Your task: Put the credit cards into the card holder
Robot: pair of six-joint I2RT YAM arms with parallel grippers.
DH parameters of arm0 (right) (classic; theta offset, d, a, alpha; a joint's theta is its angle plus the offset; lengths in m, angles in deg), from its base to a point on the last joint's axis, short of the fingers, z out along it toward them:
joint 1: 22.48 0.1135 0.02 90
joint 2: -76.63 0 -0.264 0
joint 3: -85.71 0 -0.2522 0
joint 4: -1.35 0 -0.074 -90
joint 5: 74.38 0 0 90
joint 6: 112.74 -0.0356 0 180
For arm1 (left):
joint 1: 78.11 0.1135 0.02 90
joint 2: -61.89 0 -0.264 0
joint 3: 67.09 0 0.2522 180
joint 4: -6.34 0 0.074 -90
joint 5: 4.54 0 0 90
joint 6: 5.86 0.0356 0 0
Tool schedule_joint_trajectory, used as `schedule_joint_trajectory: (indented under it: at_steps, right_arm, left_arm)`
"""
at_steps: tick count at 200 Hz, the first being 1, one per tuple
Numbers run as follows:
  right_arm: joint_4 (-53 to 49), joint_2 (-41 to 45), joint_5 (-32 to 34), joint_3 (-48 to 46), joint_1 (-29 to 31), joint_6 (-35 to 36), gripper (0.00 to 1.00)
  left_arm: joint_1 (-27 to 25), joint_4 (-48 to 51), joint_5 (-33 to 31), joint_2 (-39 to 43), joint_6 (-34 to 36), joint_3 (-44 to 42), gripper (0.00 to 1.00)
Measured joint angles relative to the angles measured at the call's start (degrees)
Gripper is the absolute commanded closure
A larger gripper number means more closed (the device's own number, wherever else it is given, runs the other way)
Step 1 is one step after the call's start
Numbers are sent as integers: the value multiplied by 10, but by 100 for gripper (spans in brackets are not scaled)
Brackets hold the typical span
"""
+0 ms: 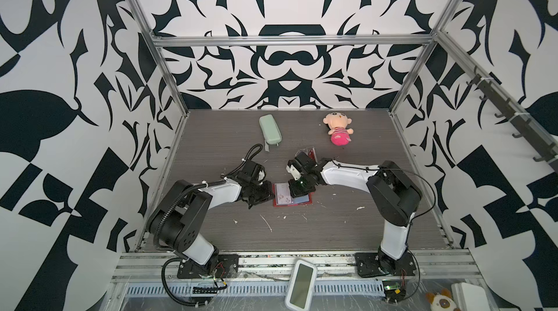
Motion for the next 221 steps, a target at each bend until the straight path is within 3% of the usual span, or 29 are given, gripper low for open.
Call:
schedule_joint_trajectory:
  at_steps: [70, 110, 186, 221]
  right_arm:
    - [-42, 67, 108, -5, 7, -3, 73]
    - [-73, 100, 164, -5, 7, -1, 63]
    - [-111, 80, 186, -5, 7, -1, 61]
    - [-111, 58, 181, -6, 7, -2, 79]
  left_arm:
    - [-1, 45, -19, 4, 13, 17, 100]
    - [-1, 71, -28, 12, 17, 19, 100]
    - [-4, 123, -55, 15, 29, 42, 100]
    - [-7, 141, -66, 19, 34, 48, 100]
